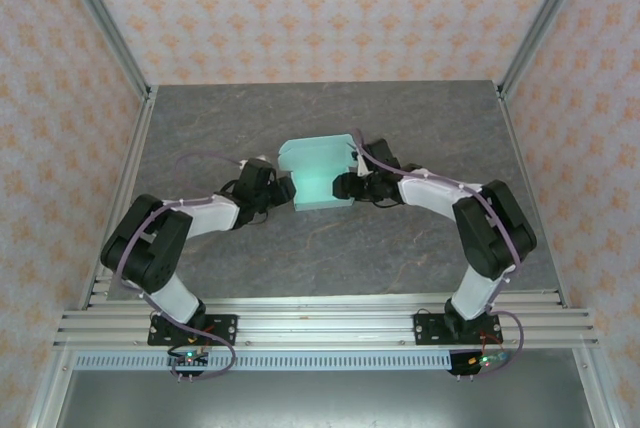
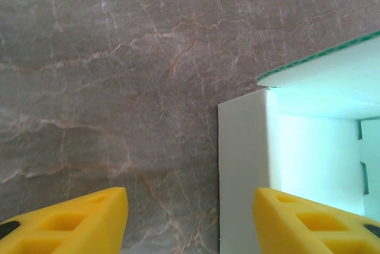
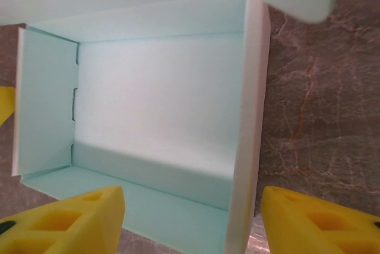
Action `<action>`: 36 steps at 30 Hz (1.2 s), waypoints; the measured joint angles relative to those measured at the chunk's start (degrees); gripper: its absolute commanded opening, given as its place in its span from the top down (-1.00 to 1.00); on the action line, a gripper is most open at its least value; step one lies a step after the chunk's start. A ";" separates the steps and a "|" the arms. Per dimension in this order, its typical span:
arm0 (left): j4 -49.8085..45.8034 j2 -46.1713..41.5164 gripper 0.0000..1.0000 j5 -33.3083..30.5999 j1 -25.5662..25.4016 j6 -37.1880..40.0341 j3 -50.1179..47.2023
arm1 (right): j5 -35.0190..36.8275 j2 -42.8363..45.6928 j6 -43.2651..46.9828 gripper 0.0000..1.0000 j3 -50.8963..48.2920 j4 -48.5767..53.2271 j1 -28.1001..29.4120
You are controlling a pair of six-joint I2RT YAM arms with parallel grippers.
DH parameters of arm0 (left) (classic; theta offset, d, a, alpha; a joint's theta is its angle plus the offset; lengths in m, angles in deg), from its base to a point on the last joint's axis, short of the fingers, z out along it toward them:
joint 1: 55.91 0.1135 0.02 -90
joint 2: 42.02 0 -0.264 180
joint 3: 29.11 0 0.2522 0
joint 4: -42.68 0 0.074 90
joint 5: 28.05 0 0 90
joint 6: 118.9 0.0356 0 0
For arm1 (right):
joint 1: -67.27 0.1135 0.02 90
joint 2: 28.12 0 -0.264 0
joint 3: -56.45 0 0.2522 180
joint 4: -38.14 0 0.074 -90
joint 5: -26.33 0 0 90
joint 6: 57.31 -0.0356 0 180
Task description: Fold the paper box
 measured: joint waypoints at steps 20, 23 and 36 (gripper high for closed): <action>-0.79 -9.92 -0.24 0.26 0.00 1.40 -1.86 | 16.28 12.41 -0.48 -0.39 -1.60 10.80 -15.76; -1.14 -11.98 -0.25 0.26 0.00 1.42 -3.26 | 17.27 5.99 0.07 -0.39 2.95 12.72 -17.14; -3.76 -16.57 -0.25 -0.02 0.00 2.97 -5.11 | 17.31 -12.26 5.29 -0.30 18.73 22.43 -18.03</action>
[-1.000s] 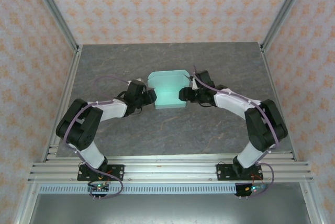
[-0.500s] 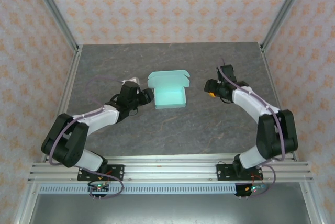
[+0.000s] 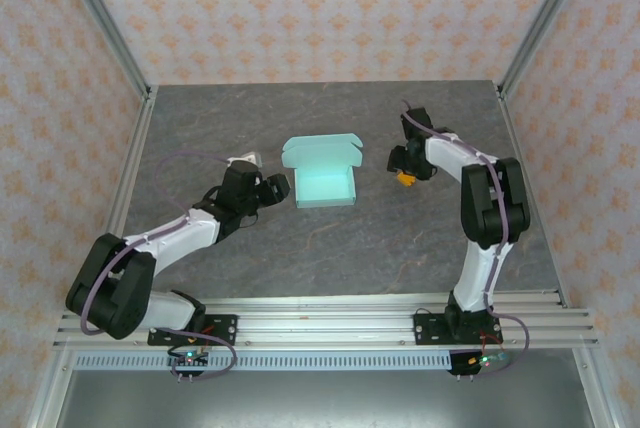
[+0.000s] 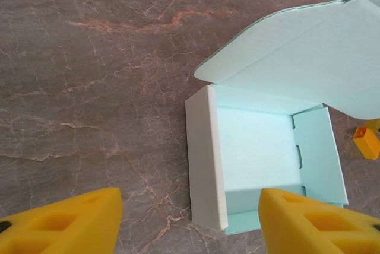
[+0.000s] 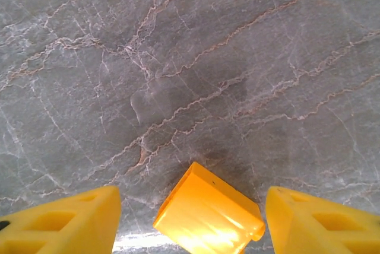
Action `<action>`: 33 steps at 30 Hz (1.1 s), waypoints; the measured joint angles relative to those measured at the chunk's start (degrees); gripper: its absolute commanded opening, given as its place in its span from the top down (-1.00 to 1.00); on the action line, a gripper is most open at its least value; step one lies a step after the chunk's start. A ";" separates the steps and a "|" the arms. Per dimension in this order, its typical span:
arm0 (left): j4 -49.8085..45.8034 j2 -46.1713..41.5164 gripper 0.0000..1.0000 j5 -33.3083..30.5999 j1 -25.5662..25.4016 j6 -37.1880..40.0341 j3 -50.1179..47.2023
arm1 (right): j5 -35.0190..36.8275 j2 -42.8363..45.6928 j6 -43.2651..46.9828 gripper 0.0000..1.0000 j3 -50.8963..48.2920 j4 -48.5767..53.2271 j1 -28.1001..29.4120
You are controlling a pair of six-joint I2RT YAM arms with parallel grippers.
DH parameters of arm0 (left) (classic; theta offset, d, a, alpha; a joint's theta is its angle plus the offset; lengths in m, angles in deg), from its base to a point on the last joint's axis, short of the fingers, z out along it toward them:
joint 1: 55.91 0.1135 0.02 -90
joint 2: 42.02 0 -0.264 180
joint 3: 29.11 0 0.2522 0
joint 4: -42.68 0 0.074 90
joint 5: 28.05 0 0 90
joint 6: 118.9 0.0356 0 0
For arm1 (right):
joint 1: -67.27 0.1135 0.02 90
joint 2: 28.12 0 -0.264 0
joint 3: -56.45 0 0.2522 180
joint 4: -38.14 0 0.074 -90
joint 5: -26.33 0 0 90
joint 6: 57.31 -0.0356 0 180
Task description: Fold the paper box
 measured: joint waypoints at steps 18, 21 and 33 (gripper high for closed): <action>-1.70 -0.42 -0.26 -0.24 0.00 1.29 0.00 | -3.34 -3.32 5.22 -0.09 2.34 6.82 0.81; -1.70 -0.48 -0.26 -0.26 0.00 1.31 0.00 | -2.91 -3.28 5.62 -0.06 2.19 6.93 1.62; -1.92 -1.62 -0.26 -0.39 0.00 1.46 -0.85 | -0.04 -3.37 4.59 0.19 3.02 7.21 2.16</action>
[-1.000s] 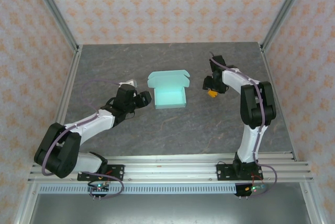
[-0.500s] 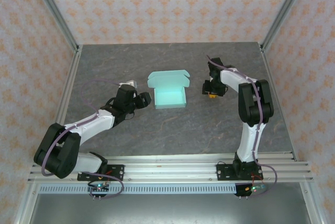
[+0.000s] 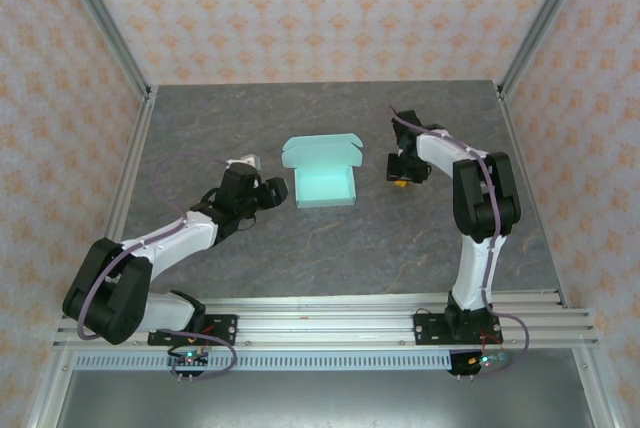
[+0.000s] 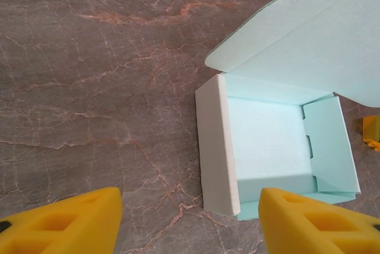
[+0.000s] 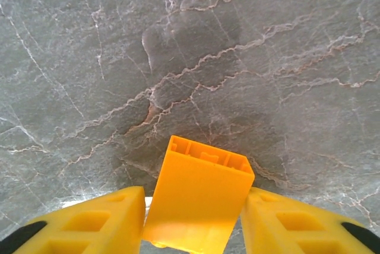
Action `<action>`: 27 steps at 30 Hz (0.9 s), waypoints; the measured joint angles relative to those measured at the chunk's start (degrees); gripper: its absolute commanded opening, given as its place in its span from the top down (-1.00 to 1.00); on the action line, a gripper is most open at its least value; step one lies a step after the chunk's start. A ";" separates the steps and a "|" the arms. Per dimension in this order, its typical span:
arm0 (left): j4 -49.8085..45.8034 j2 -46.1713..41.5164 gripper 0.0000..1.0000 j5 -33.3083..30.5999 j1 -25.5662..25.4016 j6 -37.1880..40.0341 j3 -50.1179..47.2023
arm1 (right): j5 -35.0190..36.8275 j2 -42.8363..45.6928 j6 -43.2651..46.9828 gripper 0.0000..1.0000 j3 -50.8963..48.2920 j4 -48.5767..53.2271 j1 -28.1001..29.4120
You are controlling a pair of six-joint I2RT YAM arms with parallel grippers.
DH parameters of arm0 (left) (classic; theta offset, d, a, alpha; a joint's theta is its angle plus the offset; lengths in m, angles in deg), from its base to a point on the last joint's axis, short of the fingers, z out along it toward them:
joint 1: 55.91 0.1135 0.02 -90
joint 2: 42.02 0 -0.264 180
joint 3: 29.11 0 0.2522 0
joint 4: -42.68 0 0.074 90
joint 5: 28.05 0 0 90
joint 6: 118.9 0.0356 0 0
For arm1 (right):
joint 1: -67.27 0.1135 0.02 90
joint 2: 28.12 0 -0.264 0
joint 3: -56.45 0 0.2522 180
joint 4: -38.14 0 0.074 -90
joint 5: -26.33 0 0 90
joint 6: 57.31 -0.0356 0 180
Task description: Fold the paper box
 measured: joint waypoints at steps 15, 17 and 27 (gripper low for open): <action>-0.96 -3.50 -0.26 -1.31 0.00 -0.02 -2.69 | -1.16 20.04 -5.46 0.43 -16.09 -6.01 3.91; -1.14 -3.78 -0.26 -1.86 0.00 0.00 -2.91 | -1.27 25.97 -6.91 0.43 -19.43 -7.65 8.59; -2.34 -5.88 -0.26 -3.76 0.46 -0.04 -3.82 | 2.25 19.43 -9.77 0.43 -10.75 -12.48 29.68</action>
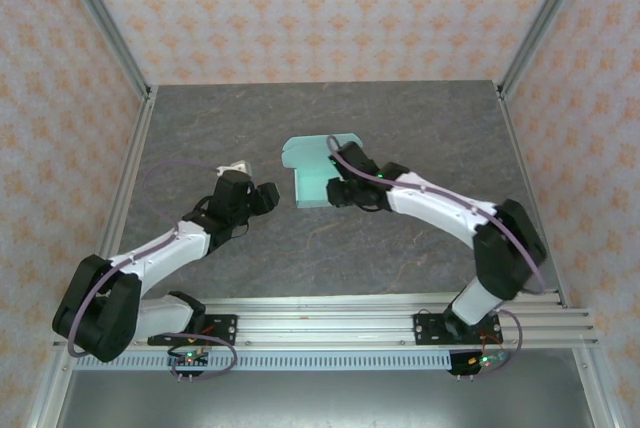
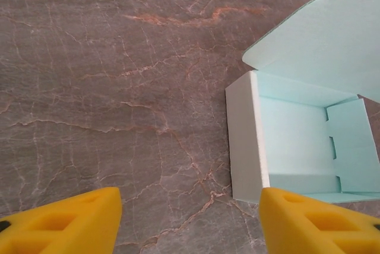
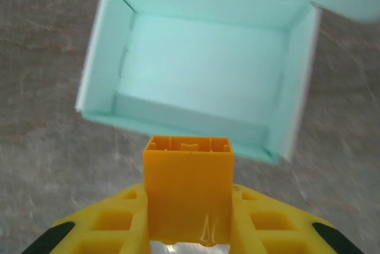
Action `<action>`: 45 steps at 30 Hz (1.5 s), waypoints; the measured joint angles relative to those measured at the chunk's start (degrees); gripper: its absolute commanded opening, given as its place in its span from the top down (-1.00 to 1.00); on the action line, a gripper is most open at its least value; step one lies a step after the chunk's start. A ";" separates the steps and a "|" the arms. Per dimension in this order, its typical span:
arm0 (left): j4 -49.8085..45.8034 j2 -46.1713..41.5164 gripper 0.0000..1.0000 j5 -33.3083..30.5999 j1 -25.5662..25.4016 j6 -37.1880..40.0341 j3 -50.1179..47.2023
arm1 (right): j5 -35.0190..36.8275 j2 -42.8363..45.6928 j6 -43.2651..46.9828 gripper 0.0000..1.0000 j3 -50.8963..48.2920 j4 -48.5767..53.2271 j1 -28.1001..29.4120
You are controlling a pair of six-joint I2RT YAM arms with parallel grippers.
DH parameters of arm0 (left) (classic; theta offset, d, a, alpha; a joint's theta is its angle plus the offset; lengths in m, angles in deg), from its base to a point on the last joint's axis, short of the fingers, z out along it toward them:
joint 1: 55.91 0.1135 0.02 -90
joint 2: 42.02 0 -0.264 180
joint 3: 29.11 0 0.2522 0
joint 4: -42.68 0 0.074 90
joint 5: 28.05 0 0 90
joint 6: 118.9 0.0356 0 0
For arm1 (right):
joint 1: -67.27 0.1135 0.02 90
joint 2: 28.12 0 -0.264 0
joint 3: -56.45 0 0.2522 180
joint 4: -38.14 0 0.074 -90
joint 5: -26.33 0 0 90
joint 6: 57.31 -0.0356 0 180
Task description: Fold the paper box
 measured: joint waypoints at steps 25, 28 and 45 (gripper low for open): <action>-1.70 -3.61 -0.34 -1.51 0.00 0.22 -1.73 | 9.33 -15.54 4.59 -0.10 11.02 -0.79 1.68; -0.42 -2.97 -0.39 -1.73 0.00 1.84 -1.70 | 9.22 -8.13 6.45 -0.13 6.91 -1.27 1.18; 8.41 8.46 -0.51 9.42 6.32 28.70 11.32 | -9.44 4.66 21.70 -0.27 -5.68 -15.15 -20.59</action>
